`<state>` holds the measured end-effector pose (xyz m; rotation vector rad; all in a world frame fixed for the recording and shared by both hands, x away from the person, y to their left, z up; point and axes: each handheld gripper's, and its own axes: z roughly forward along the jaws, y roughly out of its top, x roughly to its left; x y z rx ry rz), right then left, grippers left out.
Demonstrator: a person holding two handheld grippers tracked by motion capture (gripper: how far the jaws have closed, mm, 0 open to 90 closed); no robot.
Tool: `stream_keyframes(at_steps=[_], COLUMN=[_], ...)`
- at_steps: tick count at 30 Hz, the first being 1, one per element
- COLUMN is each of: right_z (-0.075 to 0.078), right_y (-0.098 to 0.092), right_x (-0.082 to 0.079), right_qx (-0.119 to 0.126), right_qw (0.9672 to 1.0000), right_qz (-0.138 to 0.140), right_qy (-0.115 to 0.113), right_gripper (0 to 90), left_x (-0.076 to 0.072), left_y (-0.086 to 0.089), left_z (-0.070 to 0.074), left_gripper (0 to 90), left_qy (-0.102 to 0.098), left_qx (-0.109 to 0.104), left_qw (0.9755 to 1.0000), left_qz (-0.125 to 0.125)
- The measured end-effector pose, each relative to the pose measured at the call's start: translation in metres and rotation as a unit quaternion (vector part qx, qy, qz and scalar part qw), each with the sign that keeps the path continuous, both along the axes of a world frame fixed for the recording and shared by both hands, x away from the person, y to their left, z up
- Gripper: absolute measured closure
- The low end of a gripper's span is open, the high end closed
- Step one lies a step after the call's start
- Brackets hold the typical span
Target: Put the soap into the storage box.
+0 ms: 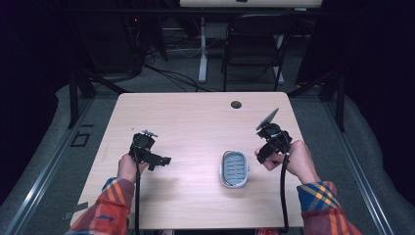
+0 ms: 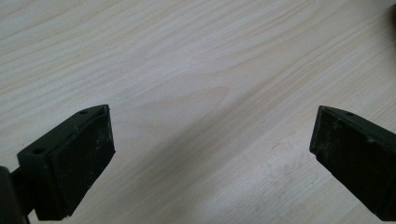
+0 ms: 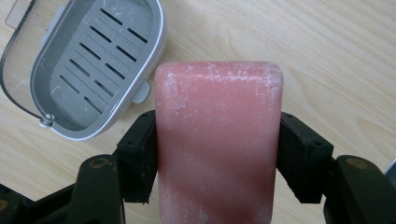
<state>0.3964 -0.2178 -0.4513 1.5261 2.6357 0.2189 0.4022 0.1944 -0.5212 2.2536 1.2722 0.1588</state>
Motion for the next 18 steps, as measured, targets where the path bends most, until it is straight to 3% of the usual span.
stream_keyframes(at_steps=[5, 17, 18], right_z=[0.004, 0.009, 0.008], right_y=[0.004, 0.015, 0.019], right_x=[0.0, 0.005, 0.005], right_qx=[0.0, -0.007, 0.0], right_qw=[1.0, 0.9998, 0.9999], right_qz=[-0.002, 0.017, 0.014], right_qy=[-0.008, -0.002, -0.007], right_gripper=[37.0, 37.0, 37.0], left_x=[0.0, 0.0, 0.0], left_y=[0.0, 0.0, 0.0], left_z=[0.0, 0.0, 0.0], left_gripper=[0.0, 0.0, 0.0], left_qy=[0.001, 0.001, 0.001], left_qx=[0.0, 0.001, 0.0], left_qw=[1.0, 1.0, 1.0], left_qz=[-0.001, -0.002, -0.002])
